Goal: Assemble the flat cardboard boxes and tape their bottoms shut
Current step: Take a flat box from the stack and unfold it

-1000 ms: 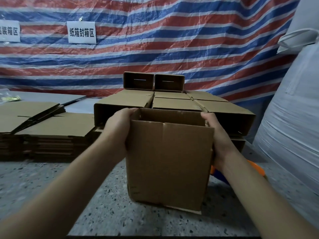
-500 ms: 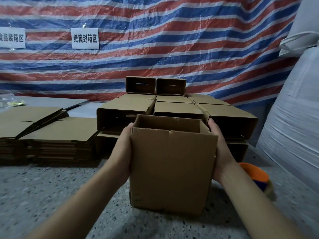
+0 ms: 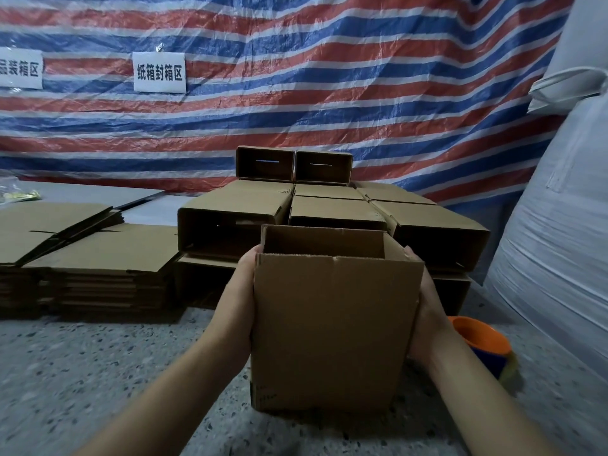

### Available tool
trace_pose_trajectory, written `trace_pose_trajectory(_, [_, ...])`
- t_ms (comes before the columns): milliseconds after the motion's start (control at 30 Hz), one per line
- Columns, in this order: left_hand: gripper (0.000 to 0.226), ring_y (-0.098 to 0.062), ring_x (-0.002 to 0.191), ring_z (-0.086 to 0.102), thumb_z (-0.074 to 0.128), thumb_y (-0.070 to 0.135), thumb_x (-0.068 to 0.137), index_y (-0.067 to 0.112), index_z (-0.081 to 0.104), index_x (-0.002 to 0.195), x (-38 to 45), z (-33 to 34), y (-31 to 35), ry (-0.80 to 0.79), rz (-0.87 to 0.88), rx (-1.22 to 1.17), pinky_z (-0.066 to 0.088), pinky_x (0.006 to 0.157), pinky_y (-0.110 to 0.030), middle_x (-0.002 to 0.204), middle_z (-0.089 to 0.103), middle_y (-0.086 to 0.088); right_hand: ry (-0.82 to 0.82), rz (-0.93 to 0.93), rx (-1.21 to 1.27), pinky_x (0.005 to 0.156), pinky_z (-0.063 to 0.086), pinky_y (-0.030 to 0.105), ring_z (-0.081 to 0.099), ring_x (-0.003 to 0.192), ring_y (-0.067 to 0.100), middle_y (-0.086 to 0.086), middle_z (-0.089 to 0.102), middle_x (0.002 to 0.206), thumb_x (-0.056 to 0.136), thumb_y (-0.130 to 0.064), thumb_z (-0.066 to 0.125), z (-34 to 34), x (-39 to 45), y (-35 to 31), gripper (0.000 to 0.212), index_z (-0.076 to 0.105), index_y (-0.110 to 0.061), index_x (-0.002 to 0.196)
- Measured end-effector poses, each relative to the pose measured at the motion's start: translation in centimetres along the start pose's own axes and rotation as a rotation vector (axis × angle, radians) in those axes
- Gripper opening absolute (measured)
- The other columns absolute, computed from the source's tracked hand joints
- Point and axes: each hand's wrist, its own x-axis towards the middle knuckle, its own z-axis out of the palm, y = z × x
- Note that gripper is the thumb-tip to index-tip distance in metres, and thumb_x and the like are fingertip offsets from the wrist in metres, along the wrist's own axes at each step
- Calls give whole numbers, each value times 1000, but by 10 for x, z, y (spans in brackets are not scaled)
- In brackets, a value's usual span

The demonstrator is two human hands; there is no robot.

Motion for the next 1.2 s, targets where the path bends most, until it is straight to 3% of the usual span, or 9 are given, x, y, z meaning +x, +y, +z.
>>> trace_pose_trajectory(200, [49, -10, 56, 69, 47, 44, 99, 29, 78, 64, 3, -8, -6, -38, -100, -49, 51, 45, -22, 66, 72, 3, -19, -54, -59, 56, 58, 25, 75, 71, 12, 0, 78, 79, 97, -61, 31, -2, -3, 4, 63, 83, -29, 81])
trace_pose_trajectory(267, [30, -11, 54, 68, 61, 42, 87, 27, 77, 68, 2, -7, -3, -56, -124, -41, 51, 44, -23, 65, 71, 2, -22, -63, -61, 57, 58, 25, 76, 73, 12, -1, 78, 81, 103, -57, 28, -3, -2, 4, 62, 83, -33, 85])
trace_pose_trajectory(333, [25, -14, 54, 67, 75, 36, 73, 23, 74, 95, 4, -8, 1, -33, -154, -30, 51, 44, -25, 68, 70, -2, -26, -80, -61, 61, 59, 27, 76, 77, 13, 0, 79, 85, 105, -57, 27, -4, -2, 4, 62, 82, -33, 90])
trace_pose_trajectory(433, [46, -18, 59, 68, 67, 19, 90, 30, 50, 131, 8, -9, 5, 47, -171, -27, 53, 45, -29, 77, 74, -5, -33, -107, -62, 67, 59, 30, 75, 84, 17, 4, 78, 92, 101, -62, 34, -7, -5, 7, 59, 80, -25, 102])
trace_pose_trajectory(667, [19, -16, 55, 57, 69, 29, 73, 22, 74, 90, 3, -16, 3, -78, -103, -9, 45, 49, -29, 72, 65, -5, -77, -157, -116, 69, 60, 29, 75, 89, 16, 2, 78, 98, 102, -55, 35, -6, -11, 10, 51, 78, -30, 108])
trace_pose_trajectory(800, [15, -17, 59, 58, 64, 28, 85, 22, 77, 88, 3, -20, 7, -117, -103, 34, 47, 53, -30, 74, 66, -6, -64, -144, -148, 64, 59, 28, 75, 82, 15, 1, 78, 91, 98, -56, 38, -4, -12, 8, 50, 80, -30, 100])
trace_pose_trajectory(1033, [43, -11, 60, 65, 47, 59, 84, 30, 78, 79, 2, -18, 4, -85, -4, 204, 52, 54, -23, 69, 70, 1, -100, -14, -188, 46, 50, 21, 57, 46, 6, -6, 58, 51, 99, -37, 41, 2, -8, -3, 57, 68, -26, 50])
trace_pose_trajectory(1100, [61, -17, 78, 72, 35, 74, 78, 32, 79, 84, 4, -21, 3, -97, -22, 225, 56, 70, -32, 83, 75, -2, -88, 20, -204, 45, 49, 20, 56, 44, 6, -6, 57, 50, 106, -32, 33, 2, -6, -5, 68, 65, -26, 47])
trace_pose_trajectory(1200, [94, -28, 110, 66, 29, 92, 71, 22, 69, 120, 6, -32, 6, -272, 33, 255, 48, 97, -50, 115, 71, -9, -74, 48, -190, 45, 49, 21, 55, 44, 7, -5, 56, 50, 106, -35, 31, 0, -6, -5, 68, 65, -25, 48])
